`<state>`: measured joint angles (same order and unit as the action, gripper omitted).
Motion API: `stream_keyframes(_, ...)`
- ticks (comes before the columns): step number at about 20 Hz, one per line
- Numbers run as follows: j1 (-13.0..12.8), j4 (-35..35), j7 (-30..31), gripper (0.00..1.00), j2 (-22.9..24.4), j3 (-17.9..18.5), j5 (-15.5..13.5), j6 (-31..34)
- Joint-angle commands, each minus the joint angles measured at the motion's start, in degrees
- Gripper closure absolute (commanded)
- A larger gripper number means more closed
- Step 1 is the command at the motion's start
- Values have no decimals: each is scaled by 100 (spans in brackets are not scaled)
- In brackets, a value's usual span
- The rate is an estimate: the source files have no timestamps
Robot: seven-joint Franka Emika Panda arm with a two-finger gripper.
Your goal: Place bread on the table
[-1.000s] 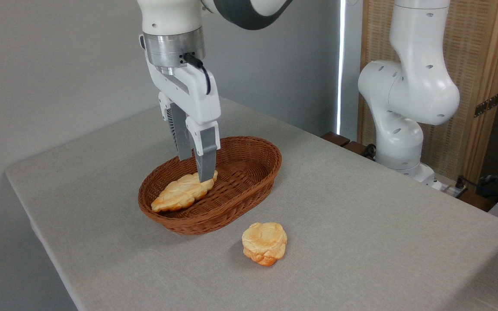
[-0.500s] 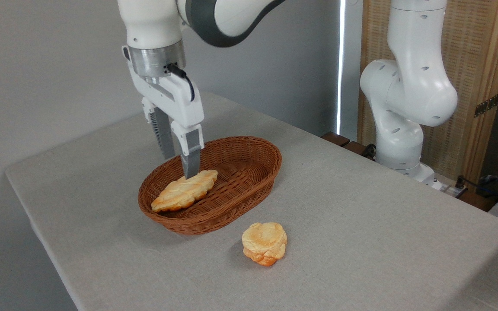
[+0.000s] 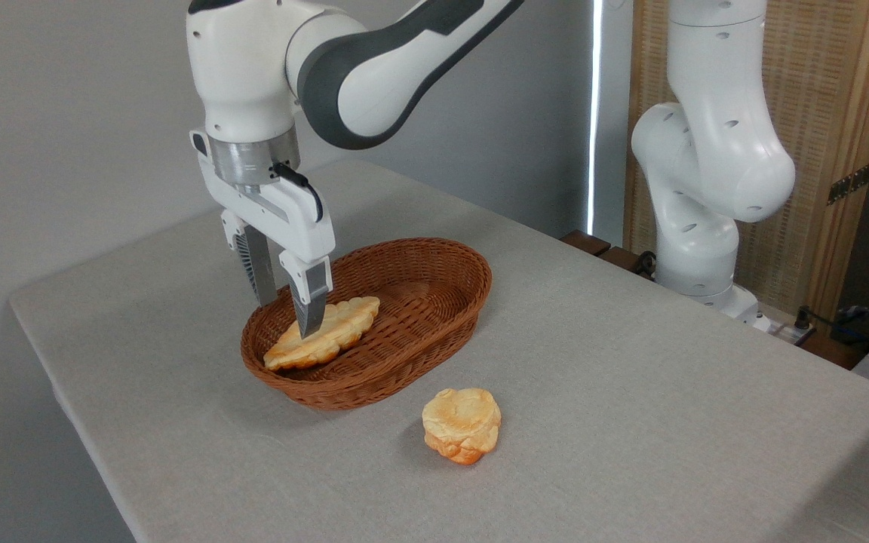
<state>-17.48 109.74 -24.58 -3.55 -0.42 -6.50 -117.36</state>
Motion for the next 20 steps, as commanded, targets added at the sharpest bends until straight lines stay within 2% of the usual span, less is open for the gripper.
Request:
stream_keyframes(1,-54,109,-108,0,12,51,184,-85)
stream_keyframes(3,-53,100,-275,0,-14,60,342,-59)
stream_keyframes(6,-45,100,-328,0,-120,68,404,-59)
stream_keyframes(8,-45,109,-346,0,-155,60,588,-59)
stream_keyframes(17,-62,109,-319,2,-269,51,624,-59)
stream_keyframes(20,-62,109,-346,51,-261,51,624,-59)
